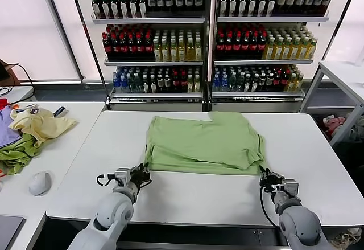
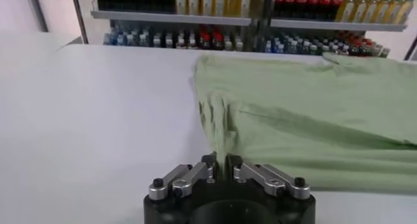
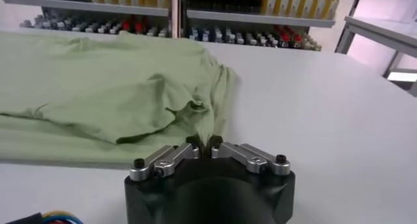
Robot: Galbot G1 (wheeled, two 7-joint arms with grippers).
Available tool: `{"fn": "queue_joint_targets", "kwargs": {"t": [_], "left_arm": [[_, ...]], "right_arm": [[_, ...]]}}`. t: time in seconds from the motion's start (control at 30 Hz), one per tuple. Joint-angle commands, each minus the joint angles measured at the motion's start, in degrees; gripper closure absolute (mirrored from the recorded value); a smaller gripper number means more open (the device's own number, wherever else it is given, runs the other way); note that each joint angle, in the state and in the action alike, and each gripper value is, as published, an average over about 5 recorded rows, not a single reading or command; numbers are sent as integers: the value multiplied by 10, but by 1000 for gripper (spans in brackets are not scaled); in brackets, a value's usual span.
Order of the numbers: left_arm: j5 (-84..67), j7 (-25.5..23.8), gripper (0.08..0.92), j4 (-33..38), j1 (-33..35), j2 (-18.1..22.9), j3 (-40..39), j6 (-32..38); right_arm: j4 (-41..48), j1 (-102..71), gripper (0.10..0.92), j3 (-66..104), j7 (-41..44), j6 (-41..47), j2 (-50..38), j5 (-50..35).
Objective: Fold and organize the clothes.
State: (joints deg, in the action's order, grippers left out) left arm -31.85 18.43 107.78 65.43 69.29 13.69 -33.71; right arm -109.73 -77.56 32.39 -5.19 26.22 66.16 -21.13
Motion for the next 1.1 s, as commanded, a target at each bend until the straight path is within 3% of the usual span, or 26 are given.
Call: {"fn": "queue_joint_targets", "kwargs": {"t": [0.03,0.27,0.6,0.87,1.1], "left_arm": [[9,-2,804,139,133,-4,19,4],[51,-2,804,204,240,-1,42,5],[118,-6,794,251,322,14,31,10],[134,-17,607,271,334,19,44,11],[79,-7,408,253,242,-1,85,23]], "right_arm": [[-85,-89,862,27,1,-1,-2,5],[-143,-179,862,58,3,-11,5,35],[-167,-230,832,83,4,-9,6,59],[-179,-223,608,82,3,-54,9,64],[-164,-130,409,70,-10,-78,-13,28]]}}
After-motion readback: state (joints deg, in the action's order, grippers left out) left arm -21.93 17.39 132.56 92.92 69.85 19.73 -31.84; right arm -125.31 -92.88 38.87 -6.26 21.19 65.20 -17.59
